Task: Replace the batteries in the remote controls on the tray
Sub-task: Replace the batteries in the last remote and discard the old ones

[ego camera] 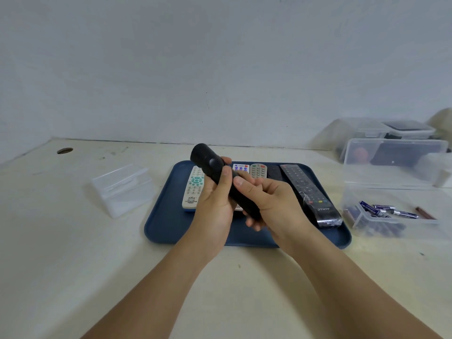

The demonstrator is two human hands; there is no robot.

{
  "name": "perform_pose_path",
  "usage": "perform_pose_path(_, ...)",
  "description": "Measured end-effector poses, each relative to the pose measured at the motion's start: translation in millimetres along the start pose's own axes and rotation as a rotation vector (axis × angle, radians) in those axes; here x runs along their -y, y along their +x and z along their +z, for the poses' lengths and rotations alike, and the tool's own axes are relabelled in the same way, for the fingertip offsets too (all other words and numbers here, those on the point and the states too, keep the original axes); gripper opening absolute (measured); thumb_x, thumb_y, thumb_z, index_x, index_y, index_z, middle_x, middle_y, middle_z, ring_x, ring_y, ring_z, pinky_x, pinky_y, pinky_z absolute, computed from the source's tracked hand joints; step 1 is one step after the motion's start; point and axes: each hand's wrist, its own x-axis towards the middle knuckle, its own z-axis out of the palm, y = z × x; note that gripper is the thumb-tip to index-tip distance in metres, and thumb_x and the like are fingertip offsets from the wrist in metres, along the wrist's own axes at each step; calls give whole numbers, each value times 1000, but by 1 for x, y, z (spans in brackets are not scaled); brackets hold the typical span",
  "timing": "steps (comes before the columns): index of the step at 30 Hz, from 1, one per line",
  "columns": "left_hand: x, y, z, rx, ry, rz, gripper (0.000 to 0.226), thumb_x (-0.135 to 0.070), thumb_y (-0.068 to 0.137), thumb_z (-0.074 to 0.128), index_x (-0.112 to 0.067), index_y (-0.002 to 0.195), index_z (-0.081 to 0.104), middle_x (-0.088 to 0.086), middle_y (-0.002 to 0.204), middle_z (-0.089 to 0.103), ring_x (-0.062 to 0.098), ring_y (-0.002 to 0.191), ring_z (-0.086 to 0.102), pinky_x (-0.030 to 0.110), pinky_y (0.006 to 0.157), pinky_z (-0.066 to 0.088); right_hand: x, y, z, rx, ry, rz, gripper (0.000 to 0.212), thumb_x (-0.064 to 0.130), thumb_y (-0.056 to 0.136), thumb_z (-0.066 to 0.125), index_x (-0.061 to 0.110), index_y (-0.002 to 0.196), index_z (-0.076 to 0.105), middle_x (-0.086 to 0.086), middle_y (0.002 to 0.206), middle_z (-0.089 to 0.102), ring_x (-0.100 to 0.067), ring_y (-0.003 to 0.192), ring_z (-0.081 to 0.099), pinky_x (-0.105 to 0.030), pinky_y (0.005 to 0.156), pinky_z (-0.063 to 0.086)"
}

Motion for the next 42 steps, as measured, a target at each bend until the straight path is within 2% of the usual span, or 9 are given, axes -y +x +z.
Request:
perform_pose_path(3, 7, 0, 5, 29, -46, -11, 19, -43, 99, 48, -32, 109, 60, 7, 97, 63, 30, 104, 58, 47, 77, 45, -2, -1, 7, -132, 18, -71, 44, 41, 80, 78, 13, 56, 54, -7, 52, 46, -18, 40, 40, -20, 36, 31)
perform_pose_path(9, -20, 12, 4, -95, -297, -58, 44, -55, 98, 45, -17, 116, 56, 13, 99, 68, 30, 98, 70, 46, 89, 55, -2, 4, 7, -208, -5, -85, 66, 39, 73, 85, 12, 54, 28, -12, 58, 32, -22, 45, 32, -22, 39, 23)
perform_pose_path(13, -34, 20, -19, -182, -171, 118, 22, -23, 103, 50, -10, 111, 65, 10, 90, 65, 27, 87, 69, 43, 86, 57, -2, 2, 2, -202, -113, -93, 64, 34, 72, 87, 15, 52, 29, -11, 58, 36, -22, 47, 36, -23, 39, 26)
perform_pose_path(18, -21, 10, -15, -136, 5, 192, 33, -18, 109, 34, -6, 96, 62, 6, 76, 63, 27, 83, 68, 45, 92, 56, -2, -1, 7, -223, -107, -206, 72, 28, 76, 85, 10, 58, 18, -10, 58, 26, -23, 58, 27, -26, 50, 29)
perform_pose_path(23, -19, 9, -13, -120, 96, 216, 35, -18, 109, 33, -9, 91, 61, 5, 76, 66, 32, 91, 68, 44, 87, 56, -5, -4, 8, -232, -140, -289, 68, 25, 81, 82, -2, 59, 23, -23, 62, 25, -21, 59, 29, -22, 51, 32)
perform_pose_path(28, -21, 12, -20, -132, 220, 154, 12, -8, 101, 56, -18, 99, 63, 4, 90, 65, 26, 92, 70, 41, 82, 57, -2, -1, 5, -227, -211, -251, 52, 32, 83, 79, -3, 63, 45, -1, 53, 45, -14, 48, 40, -22, 47, 35)
perform_pose_path(33, -52, 15, -49, -273, -13, 156, 18, -3, 99, 57, -12, 115, 58, 14, 112, 56, 21, 96, 72, 37, 86, 59, 9, -13, 26, -31, 189, -165, 14, 8, 96, 62, 0, 103, 71, 0, 81, 72, -23, 72, 69, -26, 58, 56)
perform_pose_path(38, -73, 1, -95, -448, 683, 323, 36, -15, 97, 64, -23, 131, 54, -5, 128, 58, 2, 105, 63, 26, 93, 55, 8, -7, 68, -150, -631, -643, 7, 20, 97, 62, 17, 98, 68, 9, 65, 62, -14, 67, 60, -26, 65, 49)
perform_pose_path(42, -86, -16, -141, -489, 1309, 614, 46, -15, 91, 69, -17, 135, 54, 0, 135, 55, 16, 125, 51, 16, 99, 41, -6, 23, 110, -180, -1243, -808, 32, 5, 87, 64, 19, 78, 37, -2, 72, 60, -23, 64, 47, -32, 56, 27)
